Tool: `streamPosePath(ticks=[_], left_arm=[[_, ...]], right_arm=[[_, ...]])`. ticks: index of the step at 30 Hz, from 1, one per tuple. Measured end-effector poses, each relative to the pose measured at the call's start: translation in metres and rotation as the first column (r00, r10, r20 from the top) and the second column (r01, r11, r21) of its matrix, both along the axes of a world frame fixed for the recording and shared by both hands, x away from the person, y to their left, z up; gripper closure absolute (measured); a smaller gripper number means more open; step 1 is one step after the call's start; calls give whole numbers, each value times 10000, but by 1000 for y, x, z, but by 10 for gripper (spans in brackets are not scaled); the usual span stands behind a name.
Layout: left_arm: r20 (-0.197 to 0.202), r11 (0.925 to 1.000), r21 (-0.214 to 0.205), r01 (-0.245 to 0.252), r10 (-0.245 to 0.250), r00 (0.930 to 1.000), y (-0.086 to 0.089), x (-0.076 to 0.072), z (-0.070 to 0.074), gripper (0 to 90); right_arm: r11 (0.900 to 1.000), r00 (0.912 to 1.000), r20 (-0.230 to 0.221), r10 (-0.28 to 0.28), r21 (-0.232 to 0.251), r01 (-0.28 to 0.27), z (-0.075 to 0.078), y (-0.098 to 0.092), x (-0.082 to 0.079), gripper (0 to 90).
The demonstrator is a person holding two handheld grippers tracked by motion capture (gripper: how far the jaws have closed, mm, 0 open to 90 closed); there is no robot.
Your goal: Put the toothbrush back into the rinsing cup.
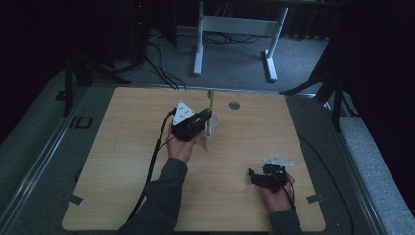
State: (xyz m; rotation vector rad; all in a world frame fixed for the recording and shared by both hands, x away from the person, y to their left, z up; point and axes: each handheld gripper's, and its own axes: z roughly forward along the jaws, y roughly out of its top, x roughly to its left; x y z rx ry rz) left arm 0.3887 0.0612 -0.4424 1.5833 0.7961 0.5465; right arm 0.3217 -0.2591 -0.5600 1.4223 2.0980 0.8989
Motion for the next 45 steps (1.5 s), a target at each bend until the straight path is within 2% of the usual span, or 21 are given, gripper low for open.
streamPosePath(ticks=[10, 12, 23, 27, 39, 42, 45], left_arm=[[-22, 9992, 402, -64, 65, 10000, -3, 1, -4, 803], [-98, 9994, 357, -29, 32, 9999, -4, 1, -5, 801], [-483, 9973, 731, -46, 82, 9988, -3, 0, -12, 799], [-638, 9977, 682, -51, 94, 9979, -3, -1, -12, 799], [-889, 9959, 903, -92, 173, 9959, -4, -1, -15, 786], [-1016, 9955, 952, -24, 121, 9948, -4, 0, -17, 750], [-1207, 9957, 926, 32, 80, 9927, -4, 0, -18, 595]], right_arm=[[10000, 10000, -1, 17, -3, -17, 0, 0, 0, 177], [10000, 10000, 7, 28, -8, -28, 0, 0, 0, 177], [10000, 10000, 6, 37, -5, -37, 0, 0, 0, 177], [10000, 10000, 3, 27, 1, -27, 0, 0, 0, 177], [10000, 10000, -3, 24, 4, -24, 0, 0, 0, 177], [10000, 10000, 0, 26, -1, -26, 0, 0, 0, 177], [10000, 10000, -3, 26, -1, -26, 0, 0, 0, 177]])
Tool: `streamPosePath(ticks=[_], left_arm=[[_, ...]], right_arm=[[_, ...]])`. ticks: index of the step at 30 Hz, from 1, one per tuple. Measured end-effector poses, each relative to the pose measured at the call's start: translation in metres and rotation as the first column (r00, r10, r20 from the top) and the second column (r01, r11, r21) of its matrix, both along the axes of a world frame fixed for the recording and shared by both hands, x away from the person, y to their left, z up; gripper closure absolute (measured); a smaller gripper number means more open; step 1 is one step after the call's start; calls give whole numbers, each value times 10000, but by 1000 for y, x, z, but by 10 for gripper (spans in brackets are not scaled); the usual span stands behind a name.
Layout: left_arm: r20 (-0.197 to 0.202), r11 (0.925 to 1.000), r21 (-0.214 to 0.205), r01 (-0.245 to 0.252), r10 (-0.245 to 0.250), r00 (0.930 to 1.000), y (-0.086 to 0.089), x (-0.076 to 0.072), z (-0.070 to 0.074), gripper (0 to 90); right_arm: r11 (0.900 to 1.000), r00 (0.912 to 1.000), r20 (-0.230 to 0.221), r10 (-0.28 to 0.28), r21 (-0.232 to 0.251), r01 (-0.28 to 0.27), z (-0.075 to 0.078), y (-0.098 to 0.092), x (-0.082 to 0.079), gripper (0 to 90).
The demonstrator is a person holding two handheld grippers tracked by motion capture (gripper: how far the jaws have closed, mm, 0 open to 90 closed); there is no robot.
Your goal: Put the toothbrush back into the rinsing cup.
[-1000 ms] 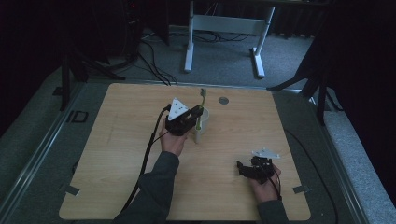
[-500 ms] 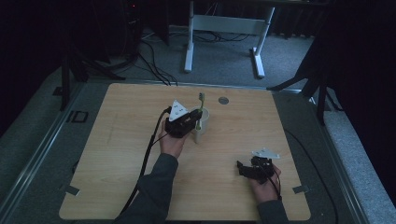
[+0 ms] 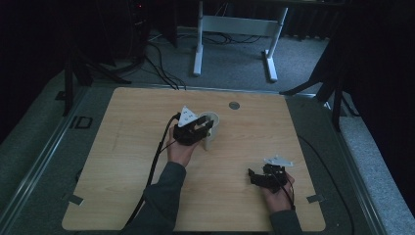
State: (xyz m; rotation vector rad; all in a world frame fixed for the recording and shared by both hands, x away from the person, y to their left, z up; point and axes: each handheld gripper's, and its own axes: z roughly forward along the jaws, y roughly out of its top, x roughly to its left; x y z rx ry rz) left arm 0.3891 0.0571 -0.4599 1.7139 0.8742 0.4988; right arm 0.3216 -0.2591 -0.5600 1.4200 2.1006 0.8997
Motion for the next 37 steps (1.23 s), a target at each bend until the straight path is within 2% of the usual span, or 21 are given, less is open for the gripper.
streamPosePath(ticks=[4, 8, 15, 32, 37], left_arm=[[-218, 9999, 103, -41, 43, 9998, -1, -1, 0, 440], [-398, 10000, 80, -12, 15, 9992, -1, -1, -1, 382], [-554, 9994, 296, 150, -133, 9984, -1, -3, -3, 358], [-521, 9993, 364, 105, -86, 9986, 15, -14, -3, 353], [-536, 9997, 231, 53, -40, 9986, 20, -20, -5, 354]], right_arm=[[10000, 10000, 1, -2, 4, 2, 0, 0, 0, 177], [10000, 10000, 3, -1, 3, 1, 0, 0, 0, 177], [10000, 10000, 0, -1, 4, 1, 0, 0, 0, 177], [10000, 10000, -3, 0, 2, 0, 0, 0, 0, 177], [10000, 10000, 1, 0, 1, 0, 0, 0, 0, 177]])
